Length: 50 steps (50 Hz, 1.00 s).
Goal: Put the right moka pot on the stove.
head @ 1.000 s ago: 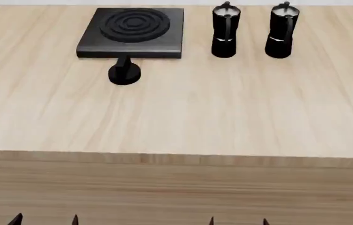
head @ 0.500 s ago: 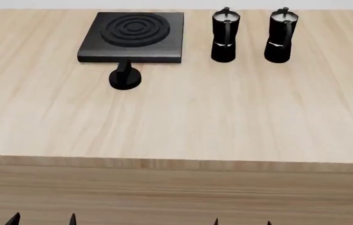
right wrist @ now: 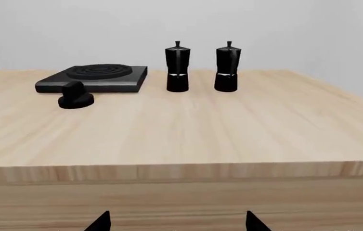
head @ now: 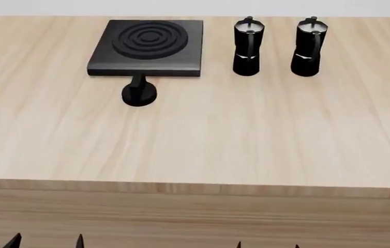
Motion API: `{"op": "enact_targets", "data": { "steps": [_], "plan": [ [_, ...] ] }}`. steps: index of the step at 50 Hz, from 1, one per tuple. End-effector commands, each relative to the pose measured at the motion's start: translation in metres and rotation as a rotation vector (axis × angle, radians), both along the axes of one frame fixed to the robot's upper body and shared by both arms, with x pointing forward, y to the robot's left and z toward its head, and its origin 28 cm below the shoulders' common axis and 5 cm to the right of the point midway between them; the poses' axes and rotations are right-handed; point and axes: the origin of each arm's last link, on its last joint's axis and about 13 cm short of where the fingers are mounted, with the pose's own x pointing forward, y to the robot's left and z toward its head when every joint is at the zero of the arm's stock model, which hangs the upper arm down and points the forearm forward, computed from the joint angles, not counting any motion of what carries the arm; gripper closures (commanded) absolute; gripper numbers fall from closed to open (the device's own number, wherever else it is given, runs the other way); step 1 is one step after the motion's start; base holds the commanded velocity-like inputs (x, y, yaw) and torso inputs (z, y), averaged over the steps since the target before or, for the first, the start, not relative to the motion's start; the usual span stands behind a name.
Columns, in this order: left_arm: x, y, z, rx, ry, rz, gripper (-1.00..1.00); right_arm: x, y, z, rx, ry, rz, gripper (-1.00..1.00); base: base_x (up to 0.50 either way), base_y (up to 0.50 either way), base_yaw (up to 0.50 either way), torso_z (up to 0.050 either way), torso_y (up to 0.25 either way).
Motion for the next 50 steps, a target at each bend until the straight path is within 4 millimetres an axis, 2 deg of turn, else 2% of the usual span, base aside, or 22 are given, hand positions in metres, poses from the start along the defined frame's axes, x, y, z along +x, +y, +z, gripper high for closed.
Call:
{"op": "enact_targets", "data": {
  "steps": [1,17,36,50],
  "plan": [
    [-0.002,0.001,0.002,-0.001,-0.01,0.002,-1.0,-0.001,0.001,0.001,-0.004,0.003,-0.003,-1.0,0.0,0.0,0.0,0.045,0.025],
    [-0.003,0.0,0.0,0.004,-0.001,0.004,-1.0,-0.003,0.001,0.005,0.003,-0.024,0.0,-1.0,0.0,0.0,0.0,0.048,0.041],
    [-0.013,0.004,0.024,0.015,-0.032,0.016,-1.0,-0.011,0.003,0.023,-0.024,-0.086,-0.01,-1.0,0.12,0.0,0.0,0.0,0.0],
    [-0.015,0.004,0.028,0.025,-0.042,0.016,-1.0,-0.012,0.004,0.025,-0.028,-0.093,-0.01,-1.0,0.16,0.0,0.0,0.0,0.0]
  ]
}}
